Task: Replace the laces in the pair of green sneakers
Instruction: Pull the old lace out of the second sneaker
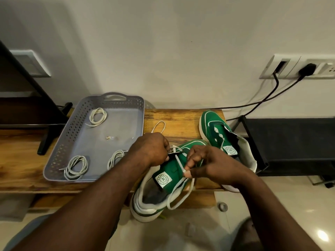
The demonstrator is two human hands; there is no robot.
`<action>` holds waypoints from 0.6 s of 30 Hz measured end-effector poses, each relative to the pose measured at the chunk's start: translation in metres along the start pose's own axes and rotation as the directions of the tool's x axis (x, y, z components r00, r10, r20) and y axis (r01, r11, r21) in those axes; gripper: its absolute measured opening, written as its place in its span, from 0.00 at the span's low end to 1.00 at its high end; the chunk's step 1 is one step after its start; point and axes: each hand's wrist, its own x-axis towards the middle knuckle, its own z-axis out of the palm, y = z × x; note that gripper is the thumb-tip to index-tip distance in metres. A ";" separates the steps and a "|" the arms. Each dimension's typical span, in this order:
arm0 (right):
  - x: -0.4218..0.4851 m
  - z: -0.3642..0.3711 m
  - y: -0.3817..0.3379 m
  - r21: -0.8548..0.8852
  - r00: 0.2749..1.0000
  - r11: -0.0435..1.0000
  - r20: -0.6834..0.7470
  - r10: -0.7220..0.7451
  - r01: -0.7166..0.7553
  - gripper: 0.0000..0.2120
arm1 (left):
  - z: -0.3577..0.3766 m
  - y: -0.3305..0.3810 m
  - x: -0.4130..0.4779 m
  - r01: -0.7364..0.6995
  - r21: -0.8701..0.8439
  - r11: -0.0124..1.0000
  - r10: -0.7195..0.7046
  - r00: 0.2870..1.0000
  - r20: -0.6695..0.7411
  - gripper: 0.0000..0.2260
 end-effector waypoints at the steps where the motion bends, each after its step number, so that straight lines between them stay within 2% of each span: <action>1: 0.003 0.005 0.001 -0.015 0.996 0.999 -0.085 0.027 -0.028 0.08 | 0.000 0.001 0.000 -0.012 0.008 1.000 0.012 1.000 0.004 0.10; 3: 0.014 0.018 0.002 -0.153 0.950 0.983 -0.308 0.051 -0.103 0.17 | -0.001 0.002 0.001 -0.027 0.013 1.000 0.027 0.999 0.018 0.09; 4: 0.021 0.025 0.002 -0.213 0.925 0.966 -0.375 0.056 -0.145 0.19 | -0.002 0.002 0.001 -0.028 0.008 1.000 0.028 0.999 0.024 0.07; 8: 0.037 0.043 0.004 -0.180 0.904 0.958 -0.406 0.132 -0.221 0.19 | -0.001 0.000 0.002 -0.030 -0.011 1.000 0.030 0.999 0.034 0.07; 11: 0.039 0.042 0.006 -0.149 0.907 0.965 -0.397 0.141 -0.215 0.16 | 0.001 0.000 0.000 -0.018 -0.034 0.999 0.019 1.000 0.006 0.05; 13: 0.032 0.035 0.002 -0.054 0.939 0.988 -0.323 0.119 -0.144 0.13 | 0.003 0.000 0.000 0.000 -0.026 1.000 0.000 1.000 -0.023 0.05; 15: 0.020 0.022 -0.002 0.066 0.990 0.997 -0.136 -0.021 0.030 0.07 | 0.004 0.002 -0.001 0.024 -0.008 1.000 -0.025 0.999 -0.037 0.06; 16: 0.014 0.015 -0.002 0.126 0.995 0.987 -0.039 -0.096 0.100 0.05 | 0.003 0.002 0.000 0.036 -0.004 0.999 -0.036 0.998 -0.041 0.07; 18: 0.002 0.003 0.000 0.191 0.985 0.973 0.094 -0.147 0.127 0.04 | 0.002 0.002 -0.001 0.050 -0.004 0.999 -0.050 0.998 -0.045 0.08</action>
